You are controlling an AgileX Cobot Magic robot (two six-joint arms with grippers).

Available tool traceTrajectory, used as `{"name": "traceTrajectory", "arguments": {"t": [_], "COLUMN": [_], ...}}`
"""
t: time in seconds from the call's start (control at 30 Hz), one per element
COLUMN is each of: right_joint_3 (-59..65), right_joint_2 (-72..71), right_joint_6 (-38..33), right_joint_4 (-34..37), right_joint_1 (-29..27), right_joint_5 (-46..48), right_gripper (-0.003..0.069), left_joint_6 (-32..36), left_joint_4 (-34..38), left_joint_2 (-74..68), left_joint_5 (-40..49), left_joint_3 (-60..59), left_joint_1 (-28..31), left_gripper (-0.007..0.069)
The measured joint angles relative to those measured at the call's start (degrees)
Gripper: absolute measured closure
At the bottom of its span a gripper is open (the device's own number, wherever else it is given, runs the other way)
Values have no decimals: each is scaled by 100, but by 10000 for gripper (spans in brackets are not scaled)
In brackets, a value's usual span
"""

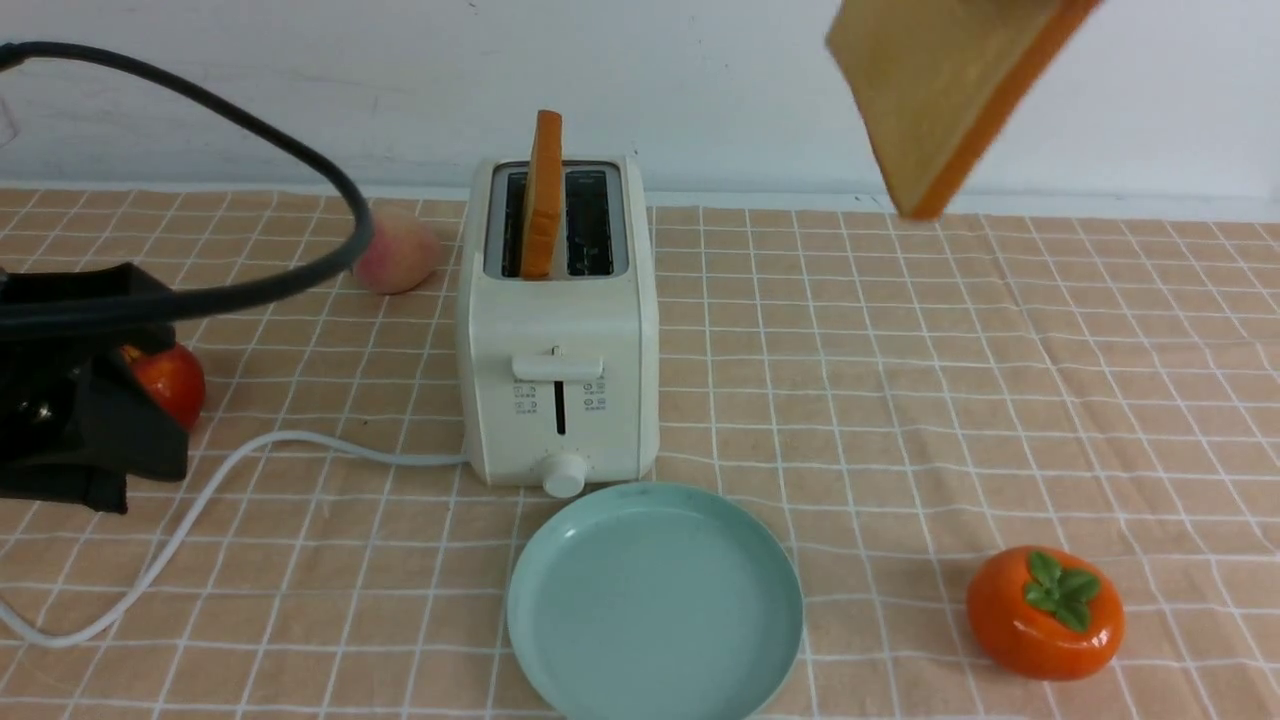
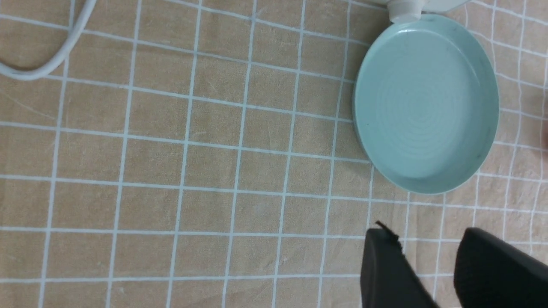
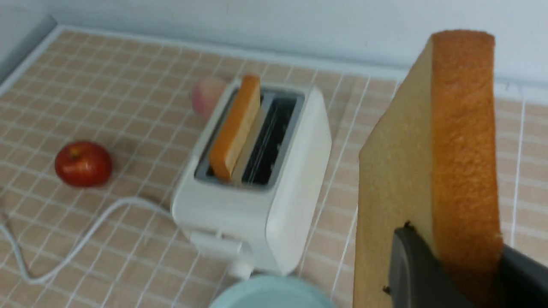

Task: Take toasted bread from bread machine on light coffee tablecloth place on plate.
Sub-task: 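Place the held slice of bread on top of the slice on the plate with the right gripper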

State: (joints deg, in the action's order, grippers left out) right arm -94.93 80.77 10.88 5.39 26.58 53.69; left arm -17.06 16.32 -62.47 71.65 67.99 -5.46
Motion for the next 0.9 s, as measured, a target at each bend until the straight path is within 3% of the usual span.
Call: {"name": "traceTrajectory", "arguments": {"t": [0.13, 0.23, 0.27, 0.4, 0.43, 0.53, 0.57, 0.6, 0.73, 0.87, 0.9], "right_joint_3": [1579, 2828, 2828, 3634, 3646, 3719, 3719, 3723, 3723, 3734, 3734], "right_joint_2": [-172, -46, -34, 400, 400, 1015, 1051, 1335, 1853, 2187, 2200], "right_joint_6": [99, -459, -519, -2494, -2588, -4233, -4233, -4941, -5515, -5677, -5732], "right_joint_4": [1039, 2578, 2578, 5017, 5122, 6707, 6781, 7341, 7816, 7856, 7840], "right_joint_1": [0, 0, 0, 0, 0, 0, 0, 0, 0, 0, 0], "right_joint_5": [-529, -1063, -1093, -1552, -1568, -1788, -1788, -1860, -1939, -1973, -1993], "right_gripper": [549, 549, 549, 549, 549, 549, 549, 549, 539, 446, 384], "left_joint_6": [0, 0, 0, 0, 0, 0, 0, 0, 0, 0, 0], "left_joint_4": [10, 24, 24, 84, 92, 154, 154, 154, 154, 154, 154], "left_joint_2": [0, 0, 0, 0, 0, 5, 5, 5, 5, 5, 5], "left_joint_5": [4, 4, 4, 4, 4, 4, 4, 4, 4, 4, 4], "left_joint_3": [0, 0, 0, 0, 0, 0, 0, 0, 0, 0, 0], "left_joint_1": [0, 0, 0, 0, 0, 0, 0, 0, 0, 0, 0], "left_gripper": [386, 386, 386, 386, 386, 386, 386, 386, 386, 386, 386]}}
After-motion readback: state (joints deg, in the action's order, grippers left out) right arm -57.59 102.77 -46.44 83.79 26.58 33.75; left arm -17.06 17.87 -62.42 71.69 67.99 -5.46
